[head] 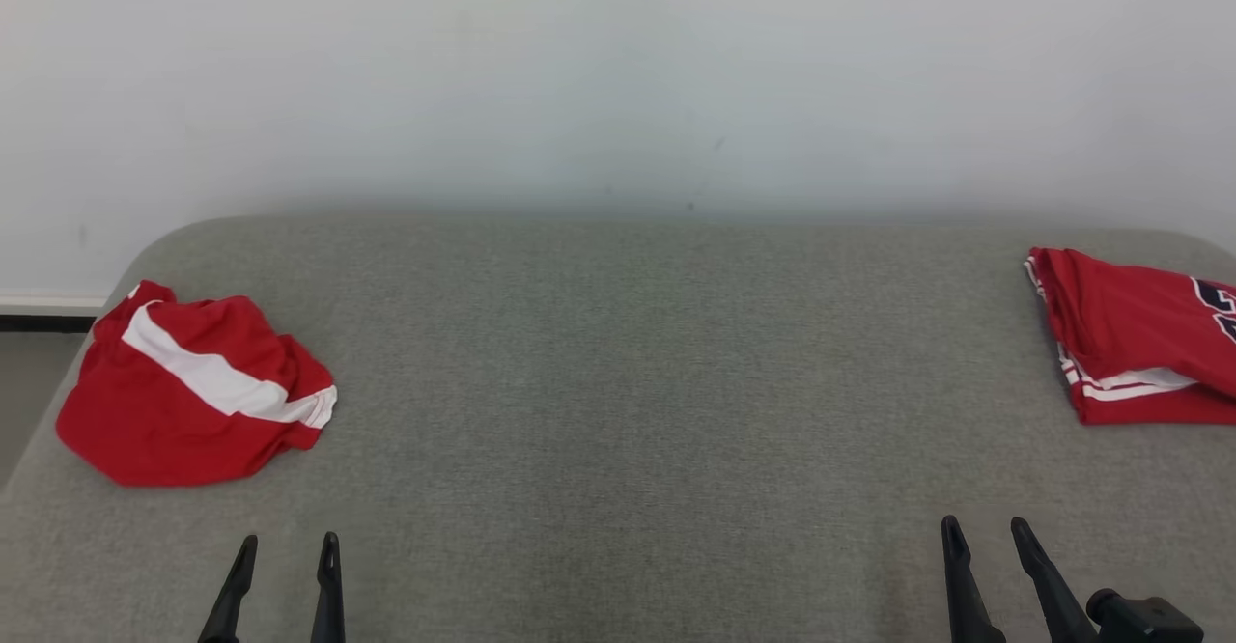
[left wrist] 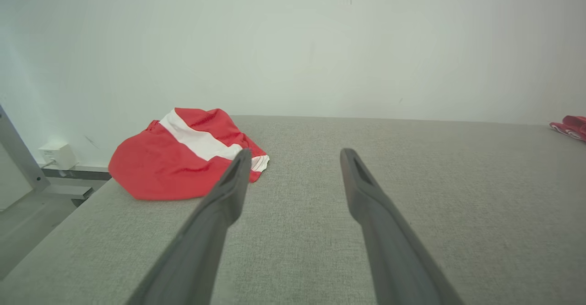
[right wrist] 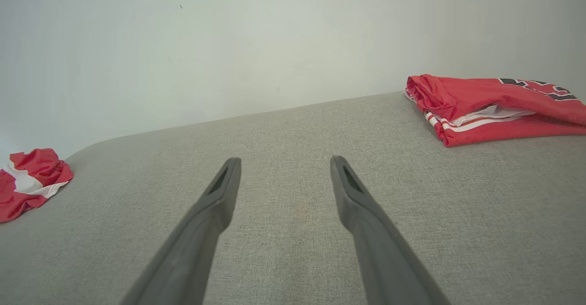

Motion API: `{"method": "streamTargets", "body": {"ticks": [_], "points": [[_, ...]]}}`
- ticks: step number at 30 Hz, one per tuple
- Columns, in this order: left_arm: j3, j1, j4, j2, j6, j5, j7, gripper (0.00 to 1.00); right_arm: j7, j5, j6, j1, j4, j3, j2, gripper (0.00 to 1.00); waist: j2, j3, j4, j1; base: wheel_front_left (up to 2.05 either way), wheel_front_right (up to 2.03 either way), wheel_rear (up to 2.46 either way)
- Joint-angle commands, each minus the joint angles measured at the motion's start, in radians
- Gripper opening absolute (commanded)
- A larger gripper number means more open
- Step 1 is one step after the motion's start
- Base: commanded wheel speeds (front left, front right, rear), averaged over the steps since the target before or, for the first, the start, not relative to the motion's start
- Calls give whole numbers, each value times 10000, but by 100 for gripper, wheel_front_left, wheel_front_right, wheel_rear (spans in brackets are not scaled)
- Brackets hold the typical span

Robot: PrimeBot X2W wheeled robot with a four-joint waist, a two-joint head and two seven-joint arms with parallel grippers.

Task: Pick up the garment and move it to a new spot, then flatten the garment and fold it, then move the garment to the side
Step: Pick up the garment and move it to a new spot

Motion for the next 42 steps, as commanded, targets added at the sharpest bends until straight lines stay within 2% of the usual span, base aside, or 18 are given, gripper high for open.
{"method": "streamTargets", "body": {"ticks": [1, 7, 20, 26, 31, 42], "points": [[32, -96, 47, 29, -3, -30, -27, 100, -10, 46, -27, 75, 13, -13, 42, 100, 0, -12, 299, -1, 0, 0, 0], [119, -87, 150, 44, 32, -48, -27, 100, -84, 100, -27, 133, 79, 33, 97, 100, 0, -35, 995, -1, 0, 0, 0], [424, 245, 117, 202, 207, -71, -27, 100, -134, 76, -27, 100, 273, 247, 156, 100, 0, -135, 3137, -1, 0, 0, 0], [616, 359, 69, 321, 305, -179, -27, 100, -133, 107, -27, -43, 369, 406, 171, 100, 0, -163, 3876, -1, 0, 0, 0], [760, 496, -7, 380, 382, -232, -27, 100, -119, 89, -27, -82, 416, 462, 174, 100, 0, -167, 4209, -1, 0, 0, 0], [925, 640, -93, 390, 499, -316, -27, 100, -159, 89, -27, -297, 583, 585, 176, 100, 0, -108, 4255, -1, 0, 0, 0]]}}
